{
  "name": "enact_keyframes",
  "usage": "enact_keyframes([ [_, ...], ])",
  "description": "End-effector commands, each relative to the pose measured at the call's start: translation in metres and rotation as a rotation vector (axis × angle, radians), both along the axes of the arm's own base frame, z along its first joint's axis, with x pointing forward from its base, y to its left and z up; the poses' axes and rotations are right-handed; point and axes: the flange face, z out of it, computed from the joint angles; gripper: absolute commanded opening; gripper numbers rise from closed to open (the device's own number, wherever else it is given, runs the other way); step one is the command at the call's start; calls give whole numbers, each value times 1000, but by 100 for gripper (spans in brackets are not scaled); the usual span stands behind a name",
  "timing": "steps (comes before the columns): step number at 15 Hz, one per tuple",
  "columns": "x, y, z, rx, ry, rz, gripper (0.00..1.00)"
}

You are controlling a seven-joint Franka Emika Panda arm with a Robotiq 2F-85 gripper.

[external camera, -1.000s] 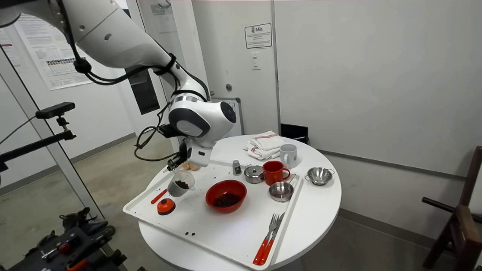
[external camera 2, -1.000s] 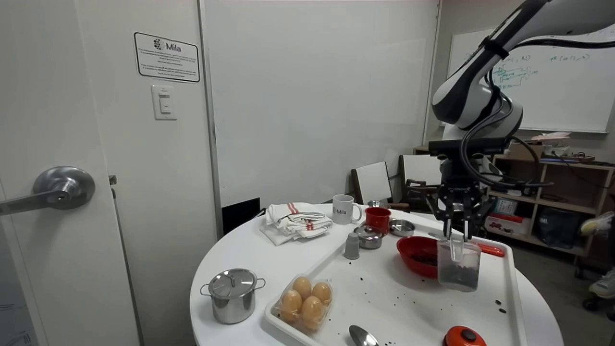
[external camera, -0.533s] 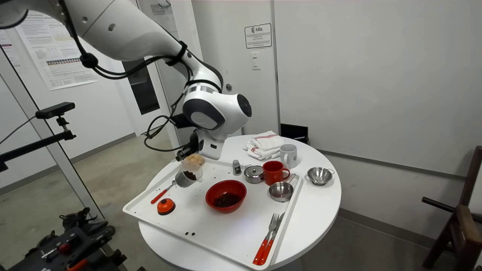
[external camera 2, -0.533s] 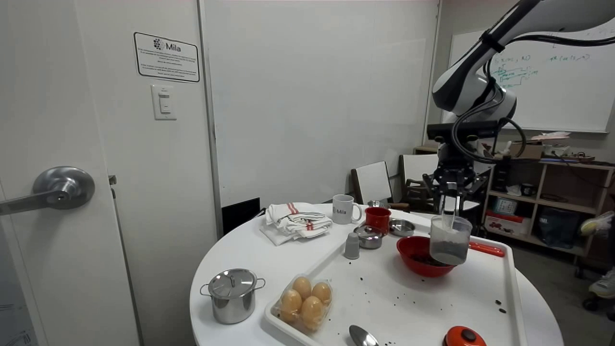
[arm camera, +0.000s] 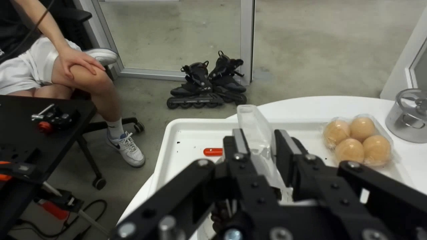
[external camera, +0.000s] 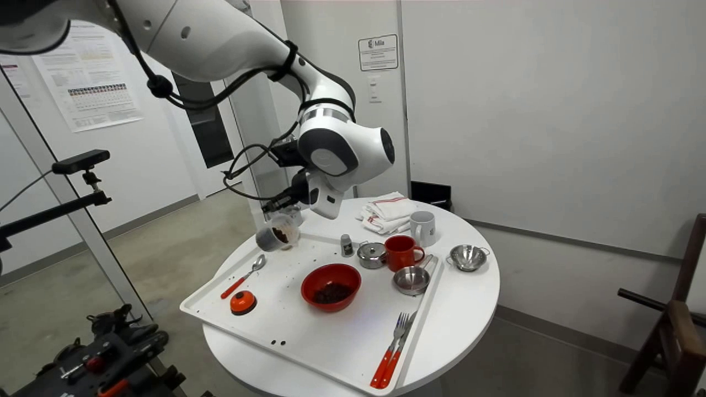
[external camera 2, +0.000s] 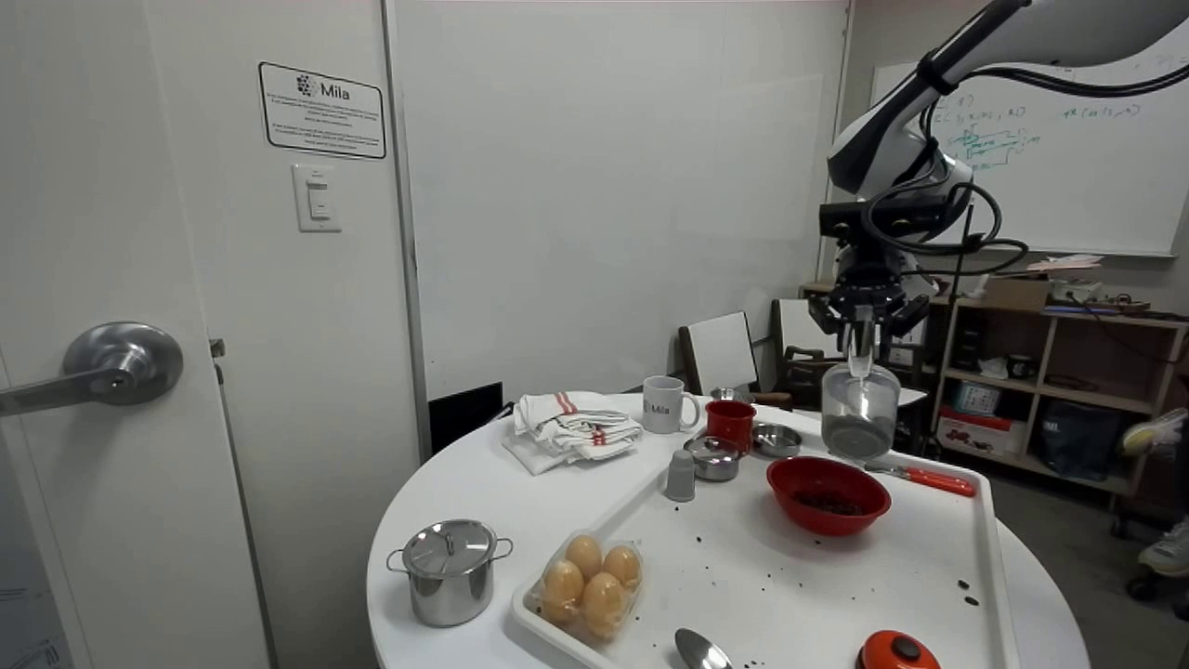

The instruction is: Pour some of the things in the jug into the red bowl

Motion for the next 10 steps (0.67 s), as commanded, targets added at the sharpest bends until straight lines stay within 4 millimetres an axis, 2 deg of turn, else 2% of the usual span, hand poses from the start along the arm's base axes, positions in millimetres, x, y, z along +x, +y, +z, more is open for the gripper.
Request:
enact_keyframes([
  [1, 14, -12, -1, 108, 0, 24, 11],
  [10, 12, -41, -14, 333, 4, 45, 11],
])
